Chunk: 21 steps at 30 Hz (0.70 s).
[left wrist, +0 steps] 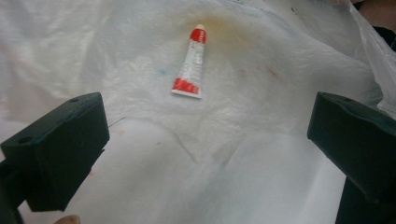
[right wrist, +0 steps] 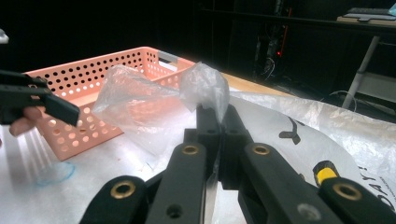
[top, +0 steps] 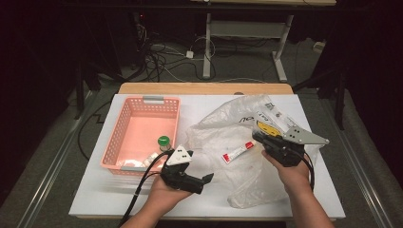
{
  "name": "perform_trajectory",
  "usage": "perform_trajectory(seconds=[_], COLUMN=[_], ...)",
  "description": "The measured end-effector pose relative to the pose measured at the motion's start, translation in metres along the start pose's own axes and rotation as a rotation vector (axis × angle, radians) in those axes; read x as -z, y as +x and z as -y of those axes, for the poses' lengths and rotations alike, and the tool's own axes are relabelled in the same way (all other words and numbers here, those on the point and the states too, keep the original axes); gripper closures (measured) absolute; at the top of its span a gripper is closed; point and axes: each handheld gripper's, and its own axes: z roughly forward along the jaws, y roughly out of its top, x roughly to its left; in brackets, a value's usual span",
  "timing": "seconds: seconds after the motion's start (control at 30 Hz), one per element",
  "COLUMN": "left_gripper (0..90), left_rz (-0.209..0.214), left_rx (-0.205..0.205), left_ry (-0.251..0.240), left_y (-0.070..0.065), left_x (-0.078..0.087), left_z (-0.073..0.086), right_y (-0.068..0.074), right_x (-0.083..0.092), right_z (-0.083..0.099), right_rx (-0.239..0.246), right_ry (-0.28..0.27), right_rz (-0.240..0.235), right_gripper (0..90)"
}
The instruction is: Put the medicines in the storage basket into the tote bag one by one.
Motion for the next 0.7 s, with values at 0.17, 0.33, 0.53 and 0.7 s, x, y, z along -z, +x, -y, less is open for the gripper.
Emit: perform_trajectory(seconds=[0.17, 0.33, 0.53, 0.7], left_gripper=[0.0, 0.0, 0.0, 0.0], left_rz=[-0.028, -0.089, -0.148, -0.181], left_rx=[0.010, 0.052, 0.082, 0.118], left_ry=[-0.038, -0.048, -0.056, -0.069], left_y=[0.007, 0.025, 0.044, 0.056], left_x=[0.020, 0.037, 0.053, 0.062], left_z=[0.003, 0.004, 0.010, 0.013], right_y=[-0.001, 0.000, -0.001, 0.000], right_x=[0.000, 0.000, 0.000, 0.001], right_z=[0.001, 0.001, 0.001, 0.000], right_rx=[0.004, 0.002, 0.009, 0.010], right_ry=[0.007, 0.010, 0.008, 0.005], right_rz=[-0.001, -0.001, -0.002, -0.005], right_gripper=[90.0, 90.0, 90.0, 90.0])
